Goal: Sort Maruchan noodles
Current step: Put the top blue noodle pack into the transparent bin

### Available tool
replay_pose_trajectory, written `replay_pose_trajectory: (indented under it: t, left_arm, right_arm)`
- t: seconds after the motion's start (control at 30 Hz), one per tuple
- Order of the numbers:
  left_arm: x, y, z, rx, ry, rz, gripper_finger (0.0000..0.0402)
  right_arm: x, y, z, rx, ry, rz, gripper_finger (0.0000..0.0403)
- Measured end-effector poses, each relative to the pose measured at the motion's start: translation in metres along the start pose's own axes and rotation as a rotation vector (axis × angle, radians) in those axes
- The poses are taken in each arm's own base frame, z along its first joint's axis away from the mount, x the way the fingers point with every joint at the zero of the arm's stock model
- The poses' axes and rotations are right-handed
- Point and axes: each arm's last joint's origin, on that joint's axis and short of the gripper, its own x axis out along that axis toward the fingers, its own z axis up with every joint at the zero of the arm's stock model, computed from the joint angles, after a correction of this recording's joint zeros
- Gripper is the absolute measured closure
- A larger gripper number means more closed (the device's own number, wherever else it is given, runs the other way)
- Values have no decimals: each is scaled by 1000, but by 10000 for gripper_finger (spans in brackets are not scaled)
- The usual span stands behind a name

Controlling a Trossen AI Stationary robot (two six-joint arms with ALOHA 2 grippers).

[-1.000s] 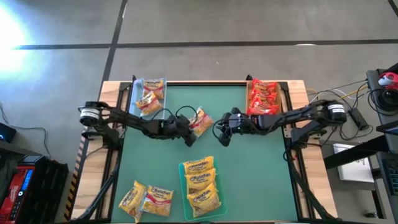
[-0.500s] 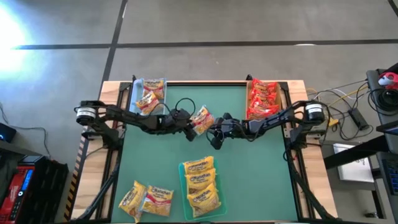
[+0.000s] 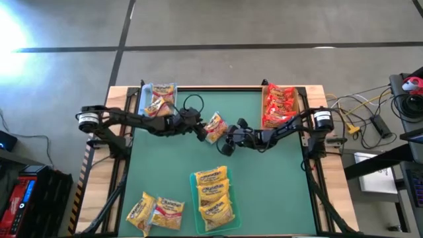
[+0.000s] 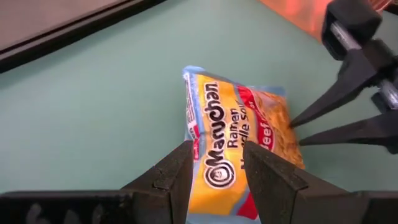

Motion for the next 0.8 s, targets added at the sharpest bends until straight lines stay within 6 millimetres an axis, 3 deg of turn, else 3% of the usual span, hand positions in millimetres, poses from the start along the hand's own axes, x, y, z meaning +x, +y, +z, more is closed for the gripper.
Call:
replay_pose_trajectory:
  t: [0.47,0.8]
  left_arm:
    - [6,13,8,-41,38,-113,272]
    - [11,24,9,-64,76,-151,212]
  right_arm:
    - [18,-7,-14,-57,6,-40,333]
    - [17,-7,-15,-144,12,-39,333]
